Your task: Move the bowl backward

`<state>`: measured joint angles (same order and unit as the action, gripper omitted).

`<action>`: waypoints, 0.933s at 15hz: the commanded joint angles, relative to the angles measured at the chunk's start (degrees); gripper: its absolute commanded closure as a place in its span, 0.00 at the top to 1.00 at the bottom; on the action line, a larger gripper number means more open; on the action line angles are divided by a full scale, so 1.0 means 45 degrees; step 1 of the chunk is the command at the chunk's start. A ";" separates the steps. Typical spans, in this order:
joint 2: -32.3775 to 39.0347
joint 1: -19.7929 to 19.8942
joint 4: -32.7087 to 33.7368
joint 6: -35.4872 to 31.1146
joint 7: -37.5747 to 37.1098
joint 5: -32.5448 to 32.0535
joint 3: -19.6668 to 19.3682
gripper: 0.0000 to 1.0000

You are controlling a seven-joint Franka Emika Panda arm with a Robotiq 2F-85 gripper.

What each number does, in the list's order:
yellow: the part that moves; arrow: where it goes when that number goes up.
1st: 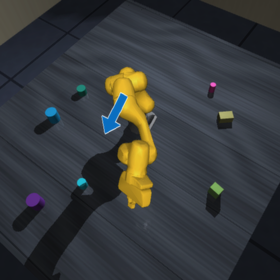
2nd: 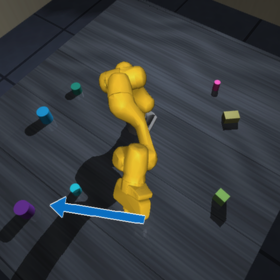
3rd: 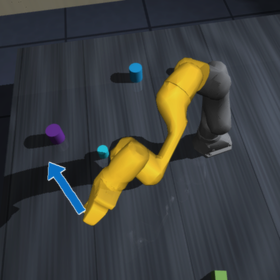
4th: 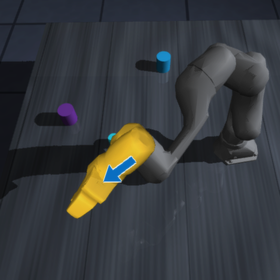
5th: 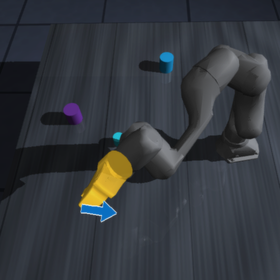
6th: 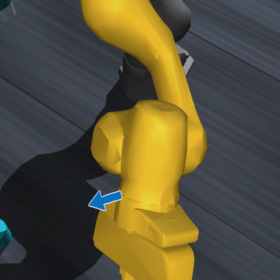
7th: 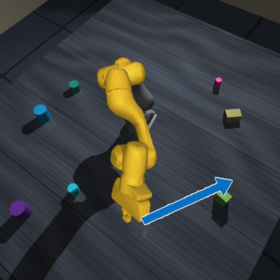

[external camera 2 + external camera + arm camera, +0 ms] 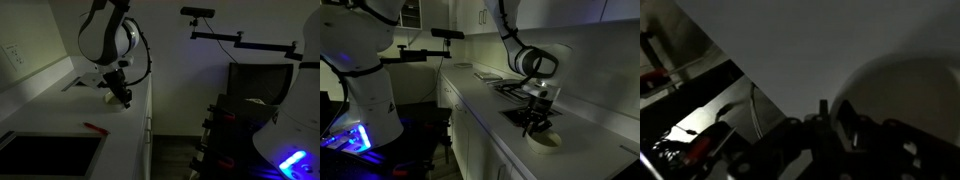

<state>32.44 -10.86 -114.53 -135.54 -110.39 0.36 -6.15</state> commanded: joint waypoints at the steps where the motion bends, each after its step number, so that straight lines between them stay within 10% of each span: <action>1: 0.0013 -0.0510 0.0328 0.0455 -0.0831 -0.0437 -0.0401 0.03; 14: 0.0652 -0.1633 0.2622 0.0612 -0.1477 -0.1863 -0.0382 0.03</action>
<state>33.50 -17.08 -106.50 -135.48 -114.52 -5.98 -7.13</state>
